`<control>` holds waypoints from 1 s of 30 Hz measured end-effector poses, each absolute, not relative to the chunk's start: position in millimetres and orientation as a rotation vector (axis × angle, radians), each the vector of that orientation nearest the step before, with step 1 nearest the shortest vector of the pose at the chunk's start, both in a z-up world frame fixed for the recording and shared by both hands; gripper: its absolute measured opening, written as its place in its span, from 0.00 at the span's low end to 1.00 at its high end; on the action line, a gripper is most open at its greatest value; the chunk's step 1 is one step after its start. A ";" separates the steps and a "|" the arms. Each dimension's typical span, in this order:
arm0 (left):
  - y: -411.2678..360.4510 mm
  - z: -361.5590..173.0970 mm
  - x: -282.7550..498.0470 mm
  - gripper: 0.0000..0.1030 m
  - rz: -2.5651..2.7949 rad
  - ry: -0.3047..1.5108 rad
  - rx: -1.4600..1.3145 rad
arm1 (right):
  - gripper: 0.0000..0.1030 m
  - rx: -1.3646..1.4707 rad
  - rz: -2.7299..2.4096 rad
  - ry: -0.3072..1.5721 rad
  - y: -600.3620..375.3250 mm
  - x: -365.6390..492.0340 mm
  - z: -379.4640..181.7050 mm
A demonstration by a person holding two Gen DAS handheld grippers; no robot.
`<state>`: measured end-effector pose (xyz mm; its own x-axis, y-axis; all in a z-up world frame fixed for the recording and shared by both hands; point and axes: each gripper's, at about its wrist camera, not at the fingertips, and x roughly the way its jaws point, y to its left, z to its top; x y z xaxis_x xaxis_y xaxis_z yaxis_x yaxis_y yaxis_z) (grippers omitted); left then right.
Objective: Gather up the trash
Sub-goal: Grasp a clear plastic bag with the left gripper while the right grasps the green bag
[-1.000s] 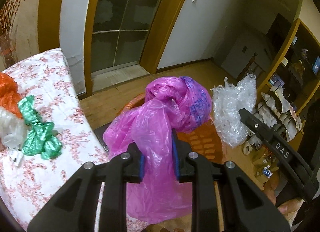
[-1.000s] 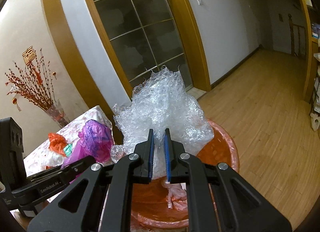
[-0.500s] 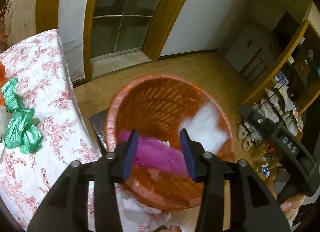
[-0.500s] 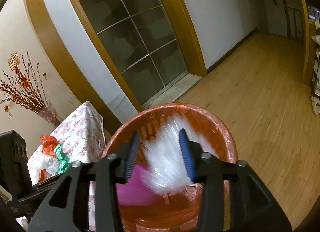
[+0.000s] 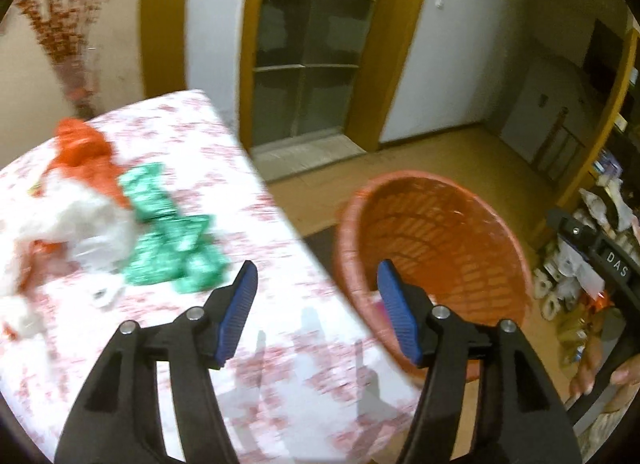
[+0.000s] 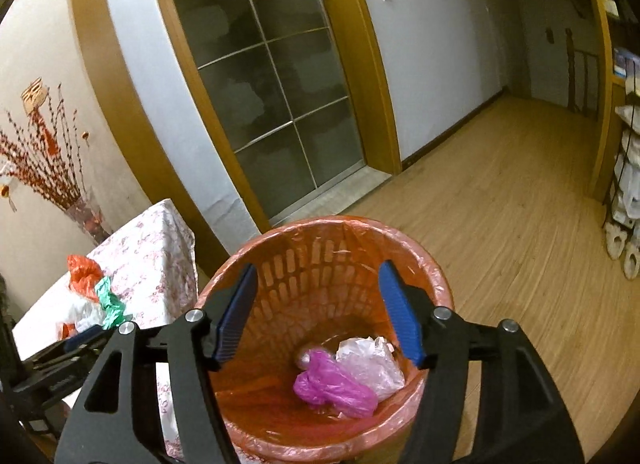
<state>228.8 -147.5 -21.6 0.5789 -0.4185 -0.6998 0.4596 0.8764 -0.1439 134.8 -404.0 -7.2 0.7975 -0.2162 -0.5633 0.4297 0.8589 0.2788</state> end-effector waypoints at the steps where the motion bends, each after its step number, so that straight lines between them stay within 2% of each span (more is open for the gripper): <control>1: -135.1 -19.4 227.5 0.61 -0.480 0.790 0.057 | 0.64 0.398 -0.353 0.544 -397.6 136.1 -6.5; 11: 5.5 -13.4 220.1 0.63 -0.089 0.693 -0.015 | 0.65 0.306 -0.228 0.563 -339.7 156.5 -8.2; 15: 61.0 -20.3 230.2 0.63 0.032 0.716 -0.102 | 0.65 0.288 -0.169 0.594 -319.4 165.8 -12.9; 25: 89.1 -47.9 263.1 0.58 0.063 0.807 -0.180 | 0.65 0.226 -0.048 0.648 -265.0 188.0 -23.0; 28: 89.4 -52.3 270.9 0.49 0.054 0.824 -0.199 | 0.65 0.213 -0.016 0.656 -251.8 198.1 -23.5; 30: 88.1 -52.5 272.6 0.35 0.050 0.818 -0.193 | 0.65 0.202 0.003 0.660 -243.7 203.8 -24.0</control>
